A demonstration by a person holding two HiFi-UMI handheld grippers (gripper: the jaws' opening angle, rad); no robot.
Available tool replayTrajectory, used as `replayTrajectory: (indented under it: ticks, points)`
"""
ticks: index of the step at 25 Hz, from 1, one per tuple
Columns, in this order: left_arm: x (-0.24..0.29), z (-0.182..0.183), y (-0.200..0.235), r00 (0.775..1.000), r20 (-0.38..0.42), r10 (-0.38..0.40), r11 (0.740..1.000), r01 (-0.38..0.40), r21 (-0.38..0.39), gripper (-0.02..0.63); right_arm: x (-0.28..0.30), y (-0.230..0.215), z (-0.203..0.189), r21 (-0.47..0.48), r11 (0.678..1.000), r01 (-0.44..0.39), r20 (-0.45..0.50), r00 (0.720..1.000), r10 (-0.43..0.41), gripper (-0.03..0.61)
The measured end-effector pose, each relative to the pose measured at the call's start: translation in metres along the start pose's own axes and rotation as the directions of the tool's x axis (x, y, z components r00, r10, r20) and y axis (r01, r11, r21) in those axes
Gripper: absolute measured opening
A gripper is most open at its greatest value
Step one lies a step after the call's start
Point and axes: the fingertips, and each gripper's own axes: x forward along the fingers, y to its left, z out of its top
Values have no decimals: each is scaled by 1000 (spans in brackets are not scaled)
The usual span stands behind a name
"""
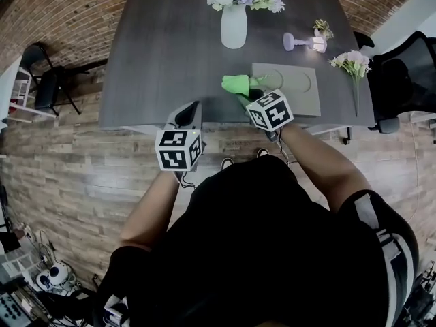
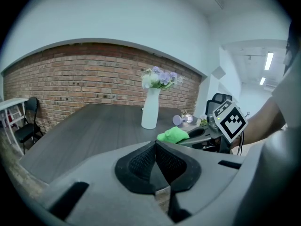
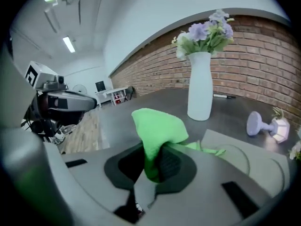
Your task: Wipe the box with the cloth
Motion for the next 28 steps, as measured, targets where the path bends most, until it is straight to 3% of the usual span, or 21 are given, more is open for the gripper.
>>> replayTrajectory:
  ticks: [4, 7, 12, 16, 21, 25, 28]
  points:
    - [2, 9, -7, 1000, 14, 15, 1000, -16, 22, 8, -3, 12, 10, 18, 997, -75, 42, 996, 74, 44]
    - [11, 15, -17, 999, 17, 28, 1000, -28, 12, 8, -17, -2, 11, 35, 996, -79, 61, 995, 76, 44]
    - [42, 18, -76, 999, -6, -38, 999, 38, 33, 8, -68, -70, -33, 94, 995, -8, 44, 999, 3, 44]
    - [62, 17, -120, 996, -32, -83, 995, 84, 54, 8, -123, -128, -73, 83, 992, 94, 24, 995, -96, 44]
    - [83, 22, -167, 992, -36, -125, 988, 127, 89, 8, -188, -192, -117, 198, 953, 230, 17, 971, -238, 44]
    - [89, 36, -180, 994, -6, -106, 991, 107, 79, 8, -228, -228, -141, 220, 917, 333, -33, 942, -334, 44]
    - [80, 44, -179, 997, 19, -71, 996, 70, 58, 8, -246, -241, -141, 213, 910, 357, -28, 933, -359, 44]
